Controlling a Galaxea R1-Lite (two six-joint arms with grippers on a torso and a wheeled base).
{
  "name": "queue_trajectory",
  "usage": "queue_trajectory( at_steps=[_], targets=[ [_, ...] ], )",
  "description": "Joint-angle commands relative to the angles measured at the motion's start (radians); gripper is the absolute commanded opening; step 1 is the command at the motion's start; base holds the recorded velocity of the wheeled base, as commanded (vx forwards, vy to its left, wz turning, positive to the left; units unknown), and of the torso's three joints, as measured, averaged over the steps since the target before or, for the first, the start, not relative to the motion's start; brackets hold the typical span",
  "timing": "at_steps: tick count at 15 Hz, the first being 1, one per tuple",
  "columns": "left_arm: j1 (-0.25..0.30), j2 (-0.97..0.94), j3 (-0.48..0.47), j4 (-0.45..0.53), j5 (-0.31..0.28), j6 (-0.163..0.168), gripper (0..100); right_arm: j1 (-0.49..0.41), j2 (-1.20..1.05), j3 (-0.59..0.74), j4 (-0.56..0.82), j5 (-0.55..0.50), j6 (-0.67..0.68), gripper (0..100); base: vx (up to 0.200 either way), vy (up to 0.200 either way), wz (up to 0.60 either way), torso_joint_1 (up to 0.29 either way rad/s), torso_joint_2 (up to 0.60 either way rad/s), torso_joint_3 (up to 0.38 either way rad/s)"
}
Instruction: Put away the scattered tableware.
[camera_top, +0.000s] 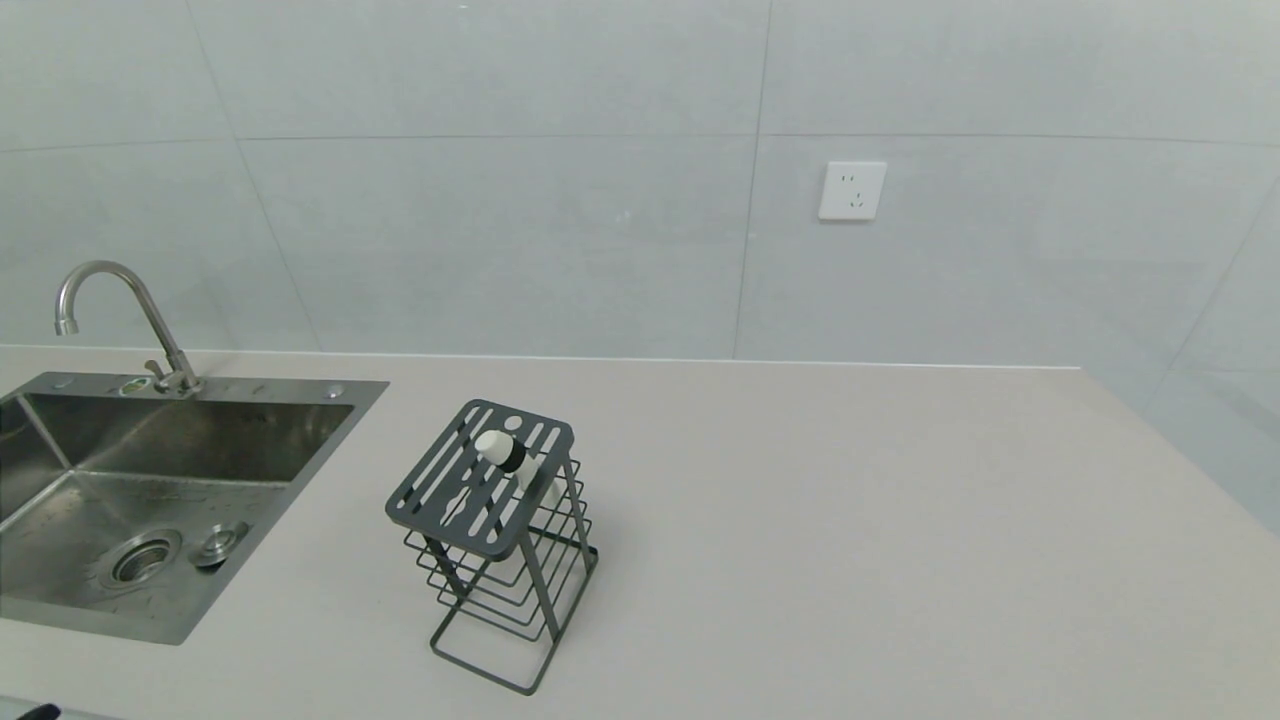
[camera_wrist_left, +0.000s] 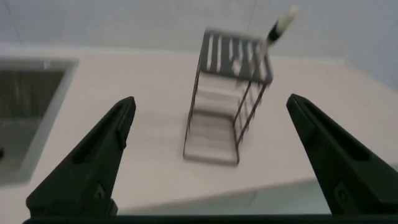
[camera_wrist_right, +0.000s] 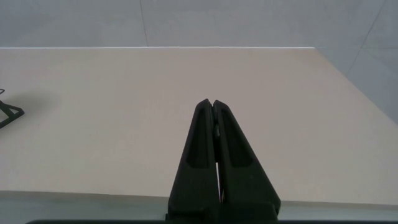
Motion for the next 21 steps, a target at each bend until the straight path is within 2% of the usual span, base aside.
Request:
queue_trajectory(
  at_steps=[1,3,5,7,10,12,15,18,19,20,21],
  targets=[
    [0.006,-0.067,0.007,0.059,0.012,-0.003,100,0.0,0.001,0.0,0.0,0.0,0.0,0,0.0,0.0,0.0,0.0,0.0,0.0],
    [0.008,-0.066,0.004,0.075,0.071,-0.034,100,0.0,0.001,0.0,0.0,0.0,0.0,0,0.0,0.0,0.0,0.0,0.0,0.0],
    [0.009,-0.067,0.002,0.076,0.11,-0.037,100,0.0,0.001,0.0,0.0,-0.003,-0.001,0,0.0,0.0,0.0,0.0,0.0,0.0],
    [0.009,-0.067,0.004,0.073,0.108,-0.031,100,0.0,0.001,0.0,0.0,-0.01,-0.001,0,0.0,0.0,0.0,0.0,0.0,0.0],
    [0.009,-0.066,0.007,0.067,0.053,0.005,100,0.0,0.001,0.0,0.0,-0.014,-0.003,0,0.0,0.0,0.0,0.0,0.0,0.0],
    [0.011,-0.066,0.007,0.068,0.077,0.012,100,0.0,0.001,0.0,0.0,-0.014,-0.003,0,0.0,0.0,0.0,0.0,0.0,0.0],
    [0.109,-0.046,0.002,0.079,0.077,0.035,100,0.0,0.001,0.0,0.0,-0.014,-0.003,0,0.0,0.0,0.0,0.0,0.0,0.0],
    [0.116,-0.055,0.007,0.068,0.087,0.038,100,0.0,0.001,0.0,0.0,-0.014,-0.003,0,0.0,0.0,0.0,0.0,0.0,0.0],
    [0.126,-0.055,0.007,0.068,0.088,0.051,100,0.0,0.001,0.0,0.0,-0.014,-0.003,0,0.0,0.0,0.0,0.0,0.0,0.0],
    [0.158,-0.055,0.005,0.068,0.11,0.106,100,0.0,0.001,0.0,0.0,-0.014,-0.003,0,0.0,0.0,0.0,0.0,0.0,0.0],
    [0.178,-0.055,0.004,0.073,0.122,0.135,100,0.0,0.001,0.0,0.0,-0.014,-0.003,0,0.0,0.0,0.0,0.0,0.0,0.0]
  ],
)
